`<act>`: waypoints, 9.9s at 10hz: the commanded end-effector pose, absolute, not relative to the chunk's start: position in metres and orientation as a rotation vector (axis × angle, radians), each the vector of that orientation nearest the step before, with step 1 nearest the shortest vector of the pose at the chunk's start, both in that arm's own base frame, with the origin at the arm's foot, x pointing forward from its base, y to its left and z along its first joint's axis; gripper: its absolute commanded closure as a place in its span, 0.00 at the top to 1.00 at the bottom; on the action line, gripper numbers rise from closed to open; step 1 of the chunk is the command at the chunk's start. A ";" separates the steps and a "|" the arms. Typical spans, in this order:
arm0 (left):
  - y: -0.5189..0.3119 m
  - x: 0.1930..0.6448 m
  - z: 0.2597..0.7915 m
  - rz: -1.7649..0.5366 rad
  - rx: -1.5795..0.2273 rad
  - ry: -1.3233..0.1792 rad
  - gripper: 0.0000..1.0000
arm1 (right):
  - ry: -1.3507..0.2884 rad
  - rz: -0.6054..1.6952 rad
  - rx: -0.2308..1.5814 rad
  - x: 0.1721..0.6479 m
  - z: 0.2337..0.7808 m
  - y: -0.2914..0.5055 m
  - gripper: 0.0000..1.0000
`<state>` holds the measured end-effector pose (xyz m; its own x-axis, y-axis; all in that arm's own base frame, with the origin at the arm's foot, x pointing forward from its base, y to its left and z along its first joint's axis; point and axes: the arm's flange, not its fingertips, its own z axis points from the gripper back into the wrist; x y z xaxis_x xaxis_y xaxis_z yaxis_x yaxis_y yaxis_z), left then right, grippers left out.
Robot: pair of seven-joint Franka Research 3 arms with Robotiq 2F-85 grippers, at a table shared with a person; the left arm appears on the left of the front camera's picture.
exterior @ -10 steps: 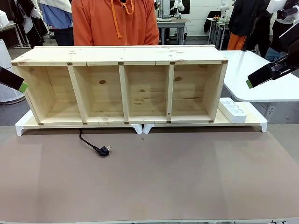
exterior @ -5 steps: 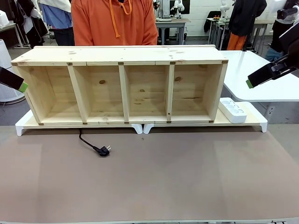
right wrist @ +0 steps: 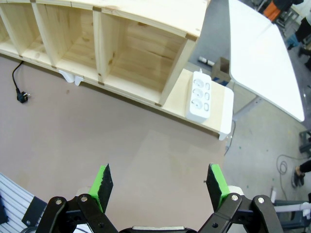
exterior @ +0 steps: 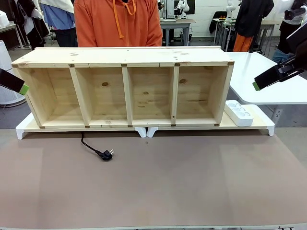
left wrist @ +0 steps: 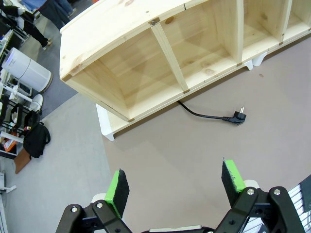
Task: Perform cable management.
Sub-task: When the cord part of the Power Cable appears at the lower middle area of the table and stops, grasp the cord part of the Power Cable.
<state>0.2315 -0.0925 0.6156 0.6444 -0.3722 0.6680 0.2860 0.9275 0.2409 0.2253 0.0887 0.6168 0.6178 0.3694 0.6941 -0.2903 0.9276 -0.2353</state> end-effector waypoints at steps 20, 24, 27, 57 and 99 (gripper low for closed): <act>-0.094 0.234 0.616 -0.381 0.121 -0.793 1.00 | -0.751 0.690 -0.032 0.270 0.588 0.257 1.00; -0.094 0.234 0.616 -0.381 0.121 -0.793 1.00 | -0.723 0.779 0.018 0.290 0.555 0.322 1.00; -0.094 0.234 0.616 -0.381 0.121 -0.793 1.00 | -0.694 0.832 0.025 0.305 0.533 0.361 1.00; -0.094 0.234 0.616 -0.381 0.121 -0.793 1.00 | -0.485 1.102 0.201 0.389 0.412 0.500 1.00; -0.094 0.234 0.616 -0.381 0.121 -0.793 1.00 | -0.327 1.168 0.136 0.442 0.304 0.562 0.00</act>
